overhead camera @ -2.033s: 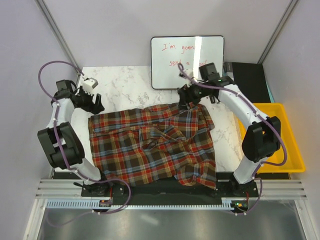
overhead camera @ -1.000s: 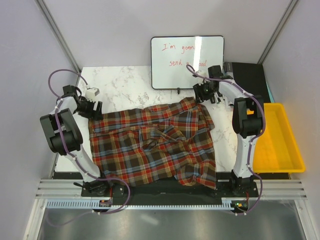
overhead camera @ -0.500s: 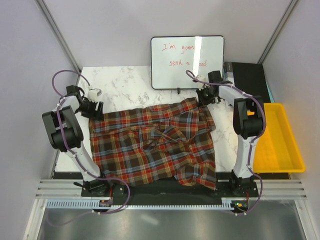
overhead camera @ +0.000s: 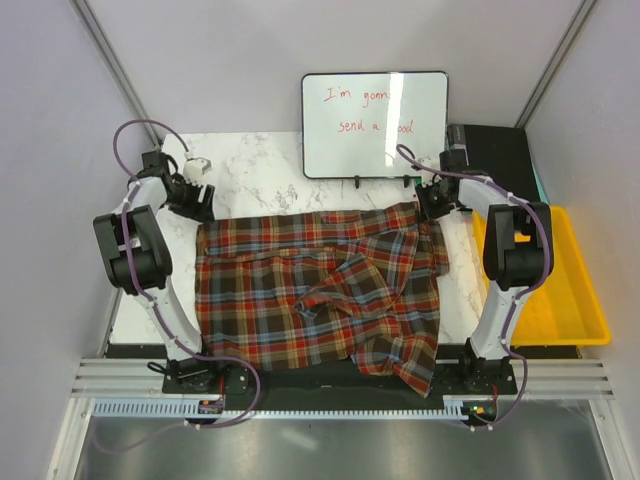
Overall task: Fold and stack the long sleeve shirts
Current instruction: Fold the shirt
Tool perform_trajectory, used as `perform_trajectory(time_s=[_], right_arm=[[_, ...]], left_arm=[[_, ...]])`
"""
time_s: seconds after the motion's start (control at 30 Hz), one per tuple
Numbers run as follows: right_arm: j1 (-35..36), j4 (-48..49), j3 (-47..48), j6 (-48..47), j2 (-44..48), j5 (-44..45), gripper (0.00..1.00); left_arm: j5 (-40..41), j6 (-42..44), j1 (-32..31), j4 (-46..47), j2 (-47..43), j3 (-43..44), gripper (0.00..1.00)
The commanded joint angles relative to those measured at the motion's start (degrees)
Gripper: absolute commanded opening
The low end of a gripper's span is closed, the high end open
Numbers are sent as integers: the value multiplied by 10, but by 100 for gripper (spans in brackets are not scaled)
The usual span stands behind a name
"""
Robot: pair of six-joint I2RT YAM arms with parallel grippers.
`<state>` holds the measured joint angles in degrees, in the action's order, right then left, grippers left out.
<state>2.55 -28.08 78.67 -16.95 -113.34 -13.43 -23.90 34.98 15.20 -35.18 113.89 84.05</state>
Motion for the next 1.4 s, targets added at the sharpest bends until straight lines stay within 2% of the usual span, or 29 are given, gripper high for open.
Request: perform_trajectory(time_s=[0.0,0.07,0.13,0.2,0.27,0.4,0.43,0.6,0.63,0.7,0.73,0.83,0.93,1.13,1.37], right_arm=[[-10,-51,62,-14,6,-11,24],[-11,-63,93,-18,-3,-15,27],[-13,-70,104,-19,-6,-30,40],[-13,-70,117,-13,-10,-36,46],[-14,-73,138,-8,-31,-43,44],[-13,-78,146,-6,-53,-70,40],[-13,-77,144,-2,-56,-90,40],[-13,-69,140,10,-67,-101,40],[-12,-70,135,8,-68,-100,40],[-13,-69,133,10,-69,-99,40],[-14,-69,133,11,-69,-99,39],[-23,-70,122,17,-58,-106,37],[-40,-71,111,18,-42,-111,36],[-51,-76,96,25,-22,-130,37],[-54,-90,103,17,-19,-135,39]], left_arm=[[-5,-9,3,-16,-1,20,79],[-52,24,2,-30,-29,-11,78],[-107,73,1,-31,-89,-48,79],[-135,106,-10,-53,-134,-78,78],[-163,158,-41,-93,-160,-97,77],[-198,198,-139,-87,-240,-152,77],[-215,188,-188,-76,-257,-164,76],[-227,163,-326,4,-256,-153,72],[-199,134,-382,18,-253,-146,73],[-171,103,-438,43,-247,-139,76],[-151,88,-499,55,-245,-133,77],[-73,16,-607,110,-216,-102,78],[-32,-66,-677,136,-163,-46,78],[-34,-162,-757,145,-71,16,79],[31,-223,-768,160,5,31,76]])
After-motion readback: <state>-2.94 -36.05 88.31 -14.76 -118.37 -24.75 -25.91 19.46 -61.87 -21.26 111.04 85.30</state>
